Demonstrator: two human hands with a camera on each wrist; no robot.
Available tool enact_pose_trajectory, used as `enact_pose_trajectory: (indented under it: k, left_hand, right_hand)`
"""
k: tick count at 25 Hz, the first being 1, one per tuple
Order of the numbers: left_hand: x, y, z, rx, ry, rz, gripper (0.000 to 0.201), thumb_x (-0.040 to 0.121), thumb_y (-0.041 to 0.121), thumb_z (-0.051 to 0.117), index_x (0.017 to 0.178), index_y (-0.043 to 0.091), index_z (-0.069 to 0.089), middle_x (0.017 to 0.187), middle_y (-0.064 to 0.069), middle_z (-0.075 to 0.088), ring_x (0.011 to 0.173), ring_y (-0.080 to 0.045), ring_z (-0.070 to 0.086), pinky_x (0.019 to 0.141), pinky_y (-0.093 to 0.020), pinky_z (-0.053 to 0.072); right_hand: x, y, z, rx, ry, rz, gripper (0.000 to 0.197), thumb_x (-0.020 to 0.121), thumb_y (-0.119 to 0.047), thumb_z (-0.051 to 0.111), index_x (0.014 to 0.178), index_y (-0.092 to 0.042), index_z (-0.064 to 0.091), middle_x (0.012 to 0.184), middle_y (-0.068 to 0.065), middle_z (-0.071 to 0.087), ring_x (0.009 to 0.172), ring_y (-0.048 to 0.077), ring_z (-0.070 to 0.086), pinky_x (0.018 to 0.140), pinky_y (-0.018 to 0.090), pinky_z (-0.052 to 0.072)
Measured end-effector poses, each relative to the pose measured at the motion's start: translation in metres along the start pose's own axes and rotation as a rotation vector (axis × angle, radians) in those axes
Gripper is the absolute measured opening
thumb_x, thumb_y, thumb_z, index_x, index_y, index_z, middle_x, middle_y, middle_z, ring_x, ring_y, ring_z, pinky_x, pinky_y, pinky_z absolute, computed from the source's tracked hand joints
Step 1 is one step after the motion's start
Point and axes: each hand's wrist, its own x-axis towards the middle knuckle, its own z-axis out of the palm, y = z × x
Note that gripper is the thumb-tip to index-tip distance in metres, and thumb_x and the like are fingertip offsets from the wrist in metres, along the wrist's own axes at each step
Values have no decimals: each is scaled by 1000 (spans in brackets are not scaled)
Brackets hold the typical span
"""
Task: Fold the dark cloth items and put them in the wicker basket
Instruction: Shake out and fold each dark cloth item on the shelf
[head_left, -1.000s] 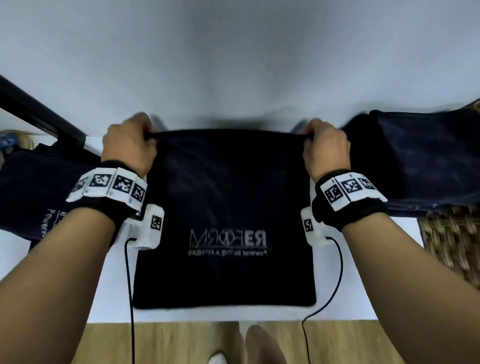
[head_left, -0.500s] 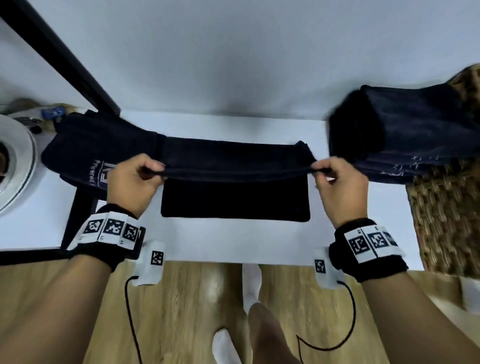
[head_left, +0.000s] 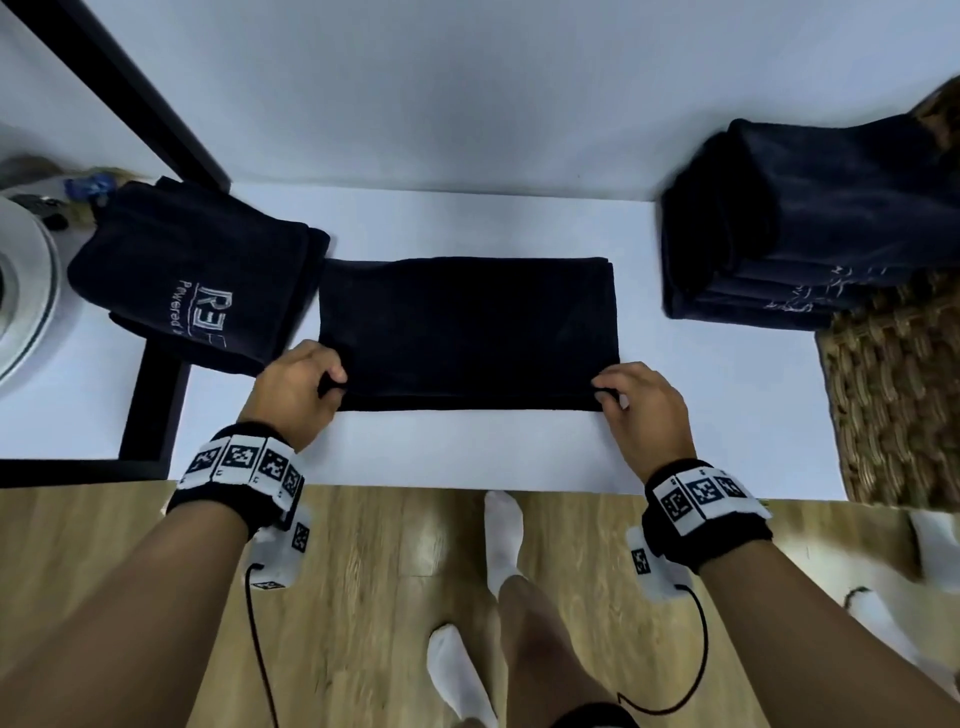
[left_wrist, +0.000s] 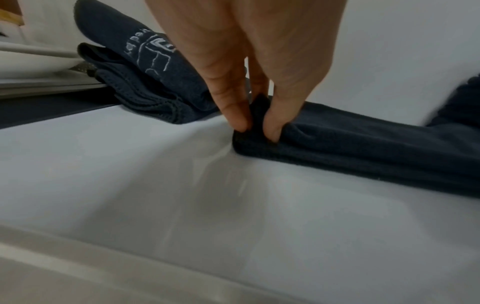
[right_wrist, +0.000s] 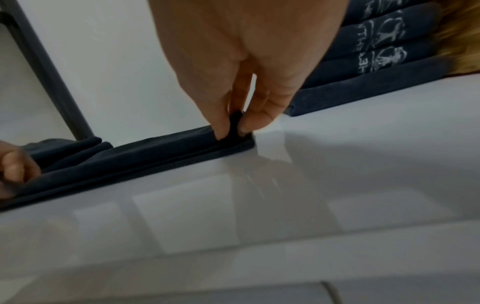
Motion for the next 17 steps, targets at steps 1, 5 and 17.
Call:
enact_pose_trajectory:
  k: [1, 5, 17]
  left_hand:
    - [-1, 1, -2, -37, 57, -14, 17, 74, -6, 70, 82, 7, 62, 95, -6, 61, 71, -23, 58, 73, -33, 49]
    - [-12, -6, -7, -68, 91, 28, 20, 70, -8, 71, 81, 6, 62, 96, -6, 62, 72, -23, 58, 71, -32, 47]
    - [2, 17, 6, 192, 75, 70, 37, 84, 43, 57, 92, 9, 70, 91, -10, 60, 84, -32, 55, 71, -41, 49]
  right_hand:
    - [1, -2, -3, 34, 49, -4, 16, 87, -4, 64, 99, -9, 73, 104, 2, 68, 90, 21, 63, 83, 28, 49]
    - [1, -7, -14, 112, 147, -73, 12, 87, -4, 65, 95, -10, 72, 98, -1, 67, 79, 11, 60, 73, 16, 48]
    - [52, -52, -14, 45, 45, 25, 23, 89, -19, 55, 109, -20, 68, 92, -6, 56, 70, 14, 54, 76, 29, 46]
